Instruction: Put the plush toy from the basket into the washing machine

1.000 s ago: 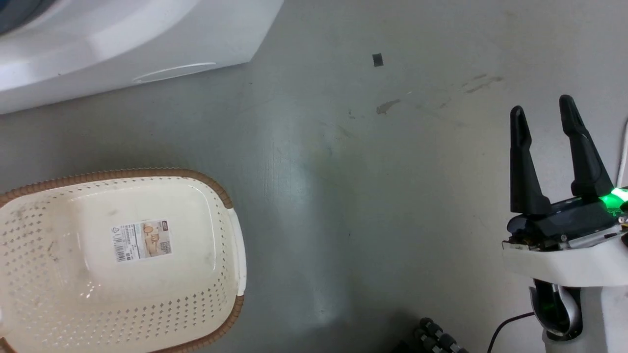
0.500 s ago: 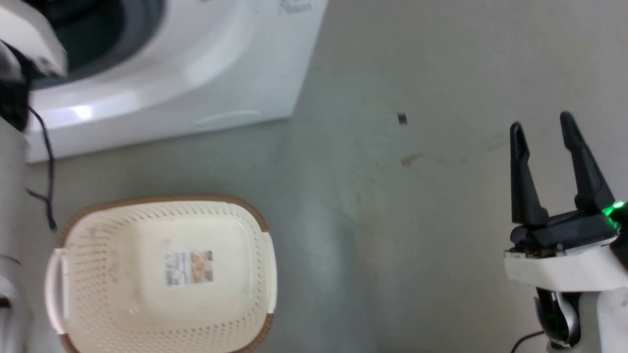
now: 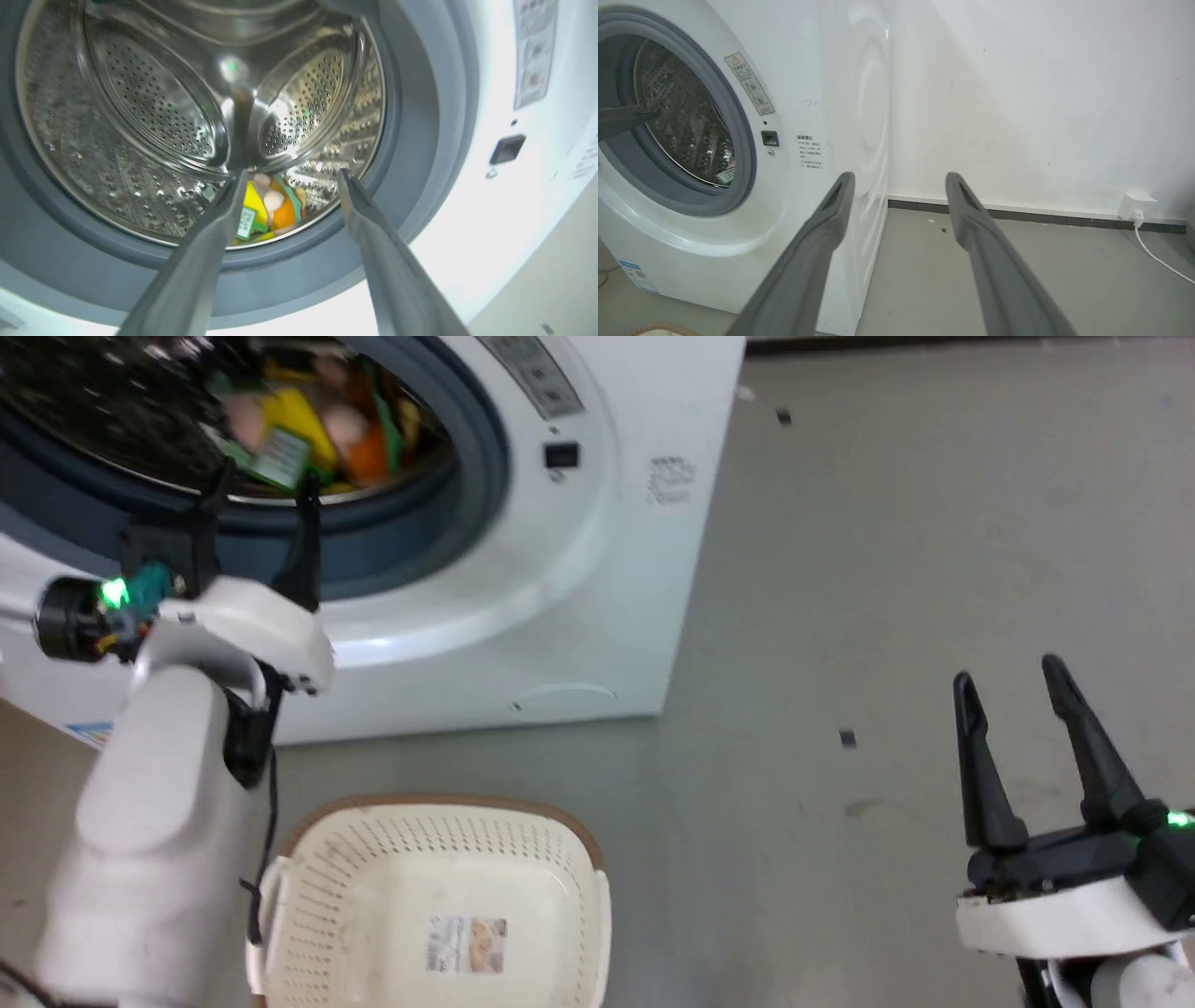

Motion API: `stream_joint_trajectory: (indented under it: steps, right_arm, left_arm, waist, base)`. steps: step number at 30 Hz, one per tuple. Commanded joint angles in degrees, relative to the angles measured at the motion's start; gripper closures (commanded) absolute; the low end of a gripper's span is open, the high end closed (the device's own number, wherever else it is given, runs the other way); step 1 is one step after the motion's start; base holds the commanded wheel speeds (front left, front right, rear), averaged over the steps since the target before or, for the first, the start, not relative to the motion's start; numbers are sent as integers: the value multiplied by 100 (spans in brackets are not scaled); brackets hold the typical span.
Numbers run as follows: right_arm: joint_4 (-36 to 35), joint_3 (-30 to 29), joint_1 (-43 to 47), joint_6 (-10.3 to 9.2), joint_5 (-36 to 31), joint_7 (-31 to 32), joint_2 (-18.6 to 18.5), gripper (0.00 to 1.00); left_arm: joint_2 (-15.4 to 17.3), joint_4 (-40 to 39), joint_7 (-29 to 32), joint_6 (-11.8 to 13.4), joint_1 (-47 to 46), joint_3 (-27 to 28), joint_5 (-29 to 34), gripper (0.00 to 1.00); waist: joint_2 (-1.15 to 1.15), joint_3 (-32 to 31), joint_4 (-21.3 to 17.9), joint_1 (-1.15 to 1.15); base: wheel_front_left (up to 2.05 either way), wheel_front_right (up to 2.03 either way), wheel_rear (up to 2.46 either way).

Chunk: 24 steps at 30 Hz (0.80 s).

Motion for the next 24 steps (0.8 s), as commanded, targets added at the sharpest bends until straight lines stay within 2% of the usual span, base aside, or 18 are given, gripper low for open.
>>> stream_joint_trajectory:
  steps: [1,7,13,16,24]
  right_arm:
    - [16,-1,165,3,-61,-25,3,0]
    - [-1,25,440,3,-69,-25,3,0]
    - [18,51,600,3,-38,-25,3,0]
    - [38,61,674,3,-17,-25,3,0]
    - [123,125,854,3,26,-25,3,0]
  left_arm:
    - [-76,-469,-28,77,424,74,-65,0]
    - [-283,-1828,-30,294,1810,191,-55,0]
    - [-473,-2766,-31,596,3033,466,-144,0]
    - [-451,-3113,-31,748,3511,431,93,0]
    - [-622,-3634,-31,910,4448,191,473,0]
  waist:
    - [0,-481,341,1]
    - [0,-849,527,1]
    - [0,-1075,621,1]
    - [0,-1185,646,1]
    - [0,-1410,659,1]
  base:
    - [0,0,0]
    - [0,0,0]
    - [0,0,0]
    - [0,0,0]
    - [0,0,0]
